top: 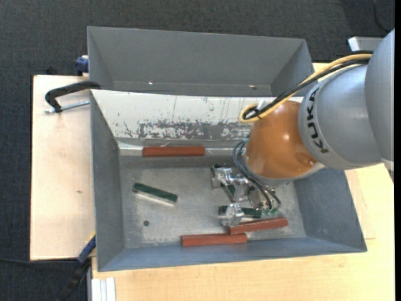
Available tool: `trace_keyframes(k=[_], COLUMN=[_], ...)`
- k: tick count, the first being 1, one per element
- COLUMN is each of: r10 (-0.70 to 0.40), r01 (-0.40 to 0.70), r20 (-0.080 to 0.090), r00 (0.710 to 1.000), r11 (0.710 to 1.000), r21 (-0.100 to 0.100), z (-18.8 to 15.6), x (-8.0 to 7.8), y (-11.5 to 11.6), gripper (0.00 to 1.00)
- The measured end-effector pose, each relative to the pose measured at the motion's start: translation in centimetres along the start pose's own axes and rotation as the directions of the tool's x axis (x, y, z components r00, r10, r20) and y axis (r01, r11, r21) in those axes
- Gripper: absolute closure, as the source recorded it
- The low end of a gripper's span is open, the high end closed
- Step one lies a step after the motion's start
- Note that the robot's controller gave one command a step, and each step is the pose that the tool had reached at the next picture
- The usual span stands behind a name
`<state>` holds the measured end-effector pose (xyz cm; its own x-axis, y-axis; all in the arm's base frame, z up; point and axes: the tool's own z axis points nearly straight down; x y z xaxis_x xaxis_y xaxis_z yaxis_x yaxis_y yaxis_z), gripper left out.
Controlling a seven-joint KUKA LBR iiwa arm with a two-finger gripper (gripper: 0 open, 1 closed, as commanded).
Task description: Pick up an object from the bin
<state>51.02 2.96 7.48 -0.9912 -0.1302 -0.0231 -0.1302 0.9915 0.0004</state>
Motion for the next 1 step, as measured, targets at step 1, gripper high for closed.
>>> trace_keyframes(k=[1], r10=[0.0], r01=[0.0], r20=[0.0], r00=[1.0], r11=[1.0], r21=[0.0], z=[0.0], x=[0.01], y=[0.0], gripper=[0.0])
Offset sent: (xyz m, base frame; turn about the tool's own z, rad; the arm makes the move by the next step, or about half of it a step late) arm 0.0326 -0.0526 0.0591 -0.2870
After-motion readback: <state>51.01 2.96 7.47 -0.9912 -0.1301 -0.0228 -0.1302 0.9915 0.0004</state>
